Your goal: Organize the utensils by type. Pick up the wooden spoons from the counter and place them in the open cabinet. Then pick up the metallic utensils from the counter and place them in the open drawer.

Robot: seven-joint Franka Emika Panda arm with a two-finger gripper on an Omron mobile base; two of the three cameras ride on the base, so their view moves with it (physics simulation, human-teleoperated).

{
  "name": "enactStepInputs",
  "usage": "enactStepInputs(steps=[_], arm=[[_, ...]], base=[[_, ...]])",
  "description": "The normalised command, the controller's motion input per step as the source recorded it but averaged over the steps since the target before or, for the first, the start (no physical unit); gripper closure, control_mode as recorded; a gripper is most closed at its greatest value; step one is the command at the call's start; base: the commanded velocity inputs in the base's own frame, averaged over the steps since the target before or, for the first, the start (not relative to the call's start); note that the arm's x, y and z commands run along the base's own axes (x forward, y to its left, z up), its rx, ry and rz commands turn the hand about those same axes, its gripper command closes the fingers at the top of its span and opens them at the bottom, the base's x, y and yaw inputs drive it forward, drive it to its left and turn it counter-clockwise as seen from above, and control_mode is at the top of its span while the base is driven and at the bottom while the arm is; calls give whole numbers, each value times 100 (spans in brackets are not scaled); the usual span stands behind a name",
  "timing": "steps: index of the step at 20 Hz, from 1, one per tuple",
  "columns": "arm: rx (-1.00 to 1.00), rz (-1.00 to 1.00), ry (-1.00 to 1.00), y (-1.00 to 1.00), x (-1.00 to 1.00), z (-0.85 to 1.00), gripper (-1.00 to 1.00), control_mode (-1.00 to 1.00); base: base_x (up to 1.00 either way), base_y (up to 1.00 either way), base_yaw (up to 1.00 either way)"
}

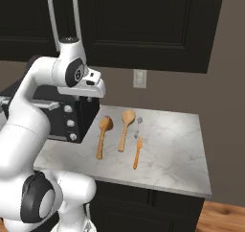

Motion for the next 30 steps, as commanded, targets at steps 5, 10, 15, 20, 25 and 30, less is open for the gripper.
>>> enactStepInputs(steps=[5, 10, 15, 20, 25, 30], arm=[[0, 0, 1, -4, -14, -16, -100, -100], [0, 0, 0, -11, -30, -47, -100, -100], [0, 0, 0, -3, -25, -52, -100, -100], [0, 11, 0, -14, -3, -52, -100, -100], [0, 13, 0, -17, 9, -47, -100, -100], [-3, 16, 0, -14, 28, -37, -100, -100]], base=[[0, 0, 0], [0, 0, 0], [0, 0, 0], [0, 0, 0], [0, 0, 0], [0, 0, 0]])
